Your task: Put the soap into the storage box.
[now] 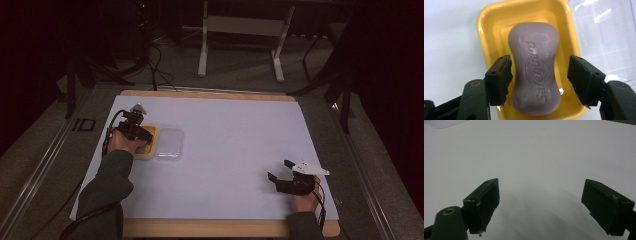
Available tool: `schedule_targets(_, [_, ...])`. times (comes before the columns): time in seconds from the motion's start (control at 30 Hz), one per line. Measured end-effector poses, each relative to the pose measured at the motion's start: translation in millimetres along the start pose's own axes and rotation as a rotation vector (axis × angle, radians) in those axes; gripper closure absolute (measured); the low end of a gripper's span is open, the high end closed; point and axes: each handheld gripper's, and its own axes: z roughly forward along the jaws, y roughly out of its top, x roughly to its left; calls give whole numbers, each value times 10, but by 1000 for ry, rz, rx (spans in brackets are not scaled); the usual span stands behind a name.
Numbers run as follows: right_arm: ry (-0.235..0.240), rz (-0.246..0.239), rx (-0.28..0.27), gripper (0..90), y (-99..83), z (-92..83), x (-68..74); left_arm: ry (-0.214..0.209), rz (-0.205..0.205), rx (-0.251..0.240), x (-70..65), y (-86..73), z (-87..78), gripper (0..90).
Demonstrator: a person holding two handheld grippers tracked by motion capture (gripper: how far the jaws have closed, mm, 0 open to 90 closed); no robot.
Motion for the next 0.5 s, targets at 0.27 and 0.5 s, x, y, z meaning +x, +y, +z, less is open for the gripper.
schedule_targets(0.27, [-2,-2,0,145,0,0,3,-24,72,-82,-70,-67,-125,372])
schedule_targets(0.5, [-2,-1,2,145,0,0,1,-49,147,-160,-171,-189,-197,385])
